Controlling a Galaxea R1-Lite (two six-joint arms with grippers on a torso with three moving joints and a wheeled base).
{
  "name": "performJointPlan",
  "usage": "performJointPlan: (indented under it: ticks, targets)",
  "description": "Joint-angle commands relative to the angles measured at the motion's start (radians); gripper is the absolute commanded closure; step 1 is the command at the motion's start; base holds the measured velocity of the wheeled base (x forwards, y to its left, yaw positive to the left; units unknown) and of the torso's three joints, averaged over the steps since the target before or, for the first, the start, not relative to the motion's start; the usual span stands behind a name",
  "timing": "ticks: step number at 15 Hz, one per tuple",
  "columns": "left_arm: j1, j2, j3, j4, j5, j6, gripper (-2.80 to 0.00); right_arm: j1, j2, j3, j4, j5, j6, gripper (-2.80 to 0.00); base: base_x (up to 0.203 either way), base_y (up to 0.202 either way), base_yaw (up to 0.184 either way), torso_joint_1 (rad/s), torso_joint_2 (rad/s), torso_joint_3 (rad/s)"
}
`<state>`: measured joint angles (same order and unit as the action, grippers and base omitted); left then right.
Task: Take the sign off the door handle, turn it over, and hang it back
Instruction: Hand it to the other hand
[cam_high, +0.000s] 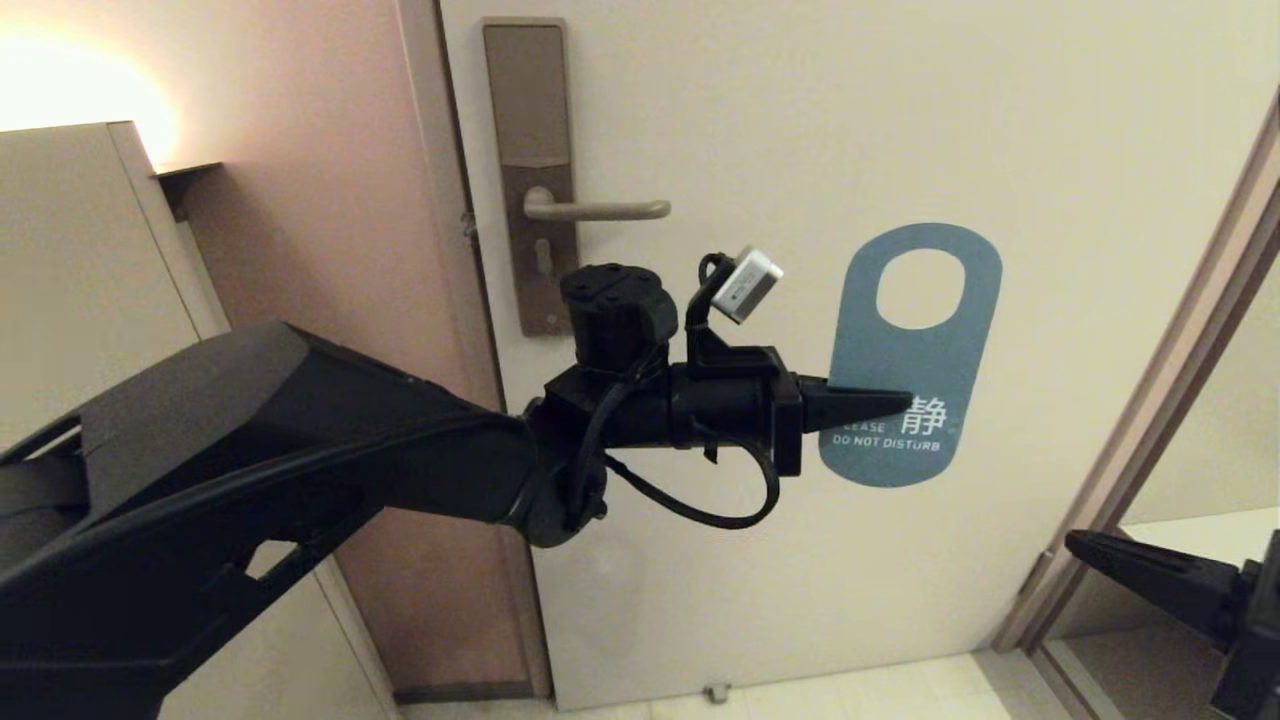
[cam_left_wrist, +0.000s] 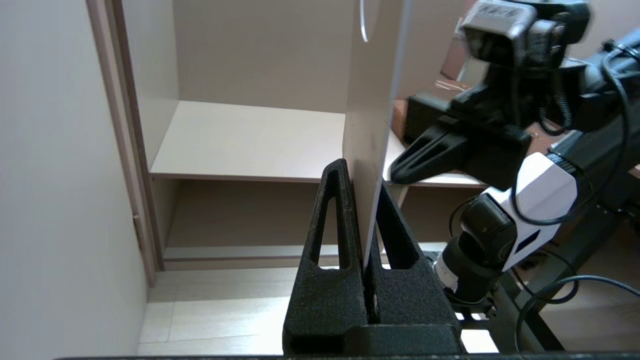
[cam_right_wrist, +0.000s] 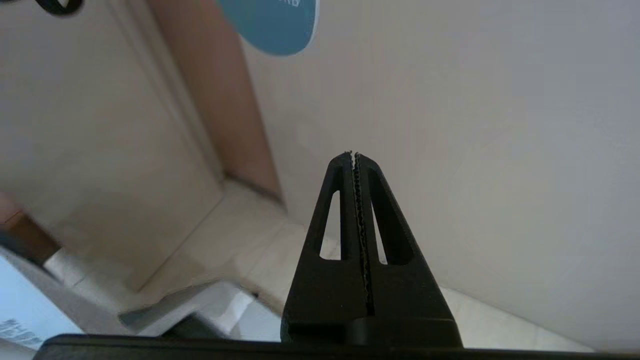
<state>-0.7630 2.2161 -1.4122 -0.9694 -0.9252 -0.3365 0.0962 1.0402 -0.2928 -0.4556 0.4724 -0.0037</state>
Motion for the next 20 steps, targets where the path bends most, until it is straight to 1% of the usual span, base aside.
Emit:
performJointPlan:
  ticks: [1, 2, 8, 12, 15, 17, 20]
  targets:
    - [-0.004, 0.020, -0.014, -0.005, -0.004, -0.002, 0.00, 0.000, 0.092, -0.010, -0.007, 0.021, -0.015, 0.00, 0.000, 0.000, 0.000, 0.000, 0.00, 0.000]
    - [-0.002, 0.020, -0.014, -0.005, -0.004, -0.003, 0.00, 0.000, 0.103, -0.010, -0.008, 0.031, -0.028, -2.80, 0.000, 0.000, 0.000, 0.000, 0.00, 0.000]
    - [0.005, 0.026, -0.014, -0.006, -0.001, -0.004, 0.00, 0.000, 0.167, -0.019, -0.008, 0.029, -0.053, -2.80, 0.000, 0.000, 0.000, 0.000, 0.00, 0.000]
    - [0.003, 0.037, -0.016, -0.006, -0.002, -0.006, 0.00, 0.000, 0.238, -0.081, -0.008, 0.039, -0.052, -2.80, 0.000, 0.000, 0.000, 0.000, 0.00, 0.000]
    - [-0.001, 0.048, -0.026, -0.006, -0.003, -0.007, 0.00, 0.001, 0.295, -0.134, -0.008, 0.126, -0.060, -2.80, 0.000, 0.000, 0.000, 0.000, 0.00, 0.000]
    - [-0.001, 0.050, -0.031, -0.009, -0.003, -0.021, 0.00, 0.002, 0.329, -0.161, -0.008, 0.181, -0.087, -2.80, 0.000, 0.000, 0.000, 0.000, 0.00, 0.000]
    - [-0.007, 0.050, -0.036, -0.011, -0.002, -0.030, 0.00, 0.005, 0.360, -0.174, -0.008, 0.235, -0.116, -2.80, 0.000, 0.000, 0.000, 0.000, 0.00, 0.000]
